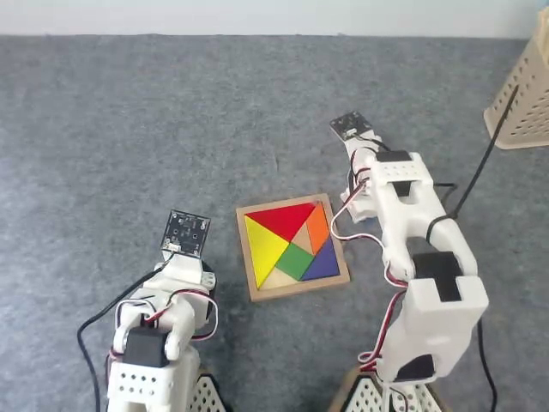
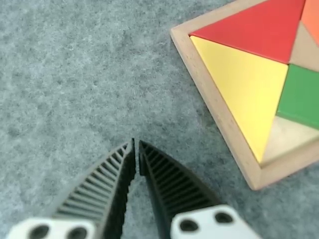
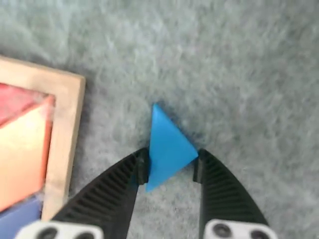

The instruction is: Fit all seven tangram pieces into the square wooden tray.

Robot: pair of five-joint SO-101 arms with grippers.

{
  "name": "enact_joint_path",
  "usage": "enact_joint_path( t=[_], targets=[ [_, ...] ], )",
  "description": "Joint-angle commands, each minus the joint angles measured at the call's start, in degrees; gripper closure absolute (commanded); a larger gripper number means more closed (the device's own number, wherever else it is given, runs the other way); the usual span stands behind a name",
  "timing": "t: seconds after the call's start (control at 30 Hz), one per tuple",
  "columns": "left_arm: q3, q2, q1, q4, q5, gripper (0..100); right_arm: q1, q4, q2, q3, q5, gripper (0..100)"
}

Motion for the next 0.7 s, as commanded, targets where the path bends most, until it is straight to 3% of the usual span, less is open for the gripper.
enact_joint_path(
  t=[0.0,0.27,0.67],
  targets=[
    [-1.10,-1.23,-0.09,0.35,0.35,99,-0.04,0.04,-0.48,-3.78,0.97,85.6],
    [-1.10,-1.23,-0.09,0.35,0.35,99,0.22,1.10,-0.04,-4.04,6.07,70.6],
    [-1.10,-1.23,-0.09,0.35,0.35,99,-0.13,-4.70,0.13,-3.16,6.07,69.7]
  ],
)
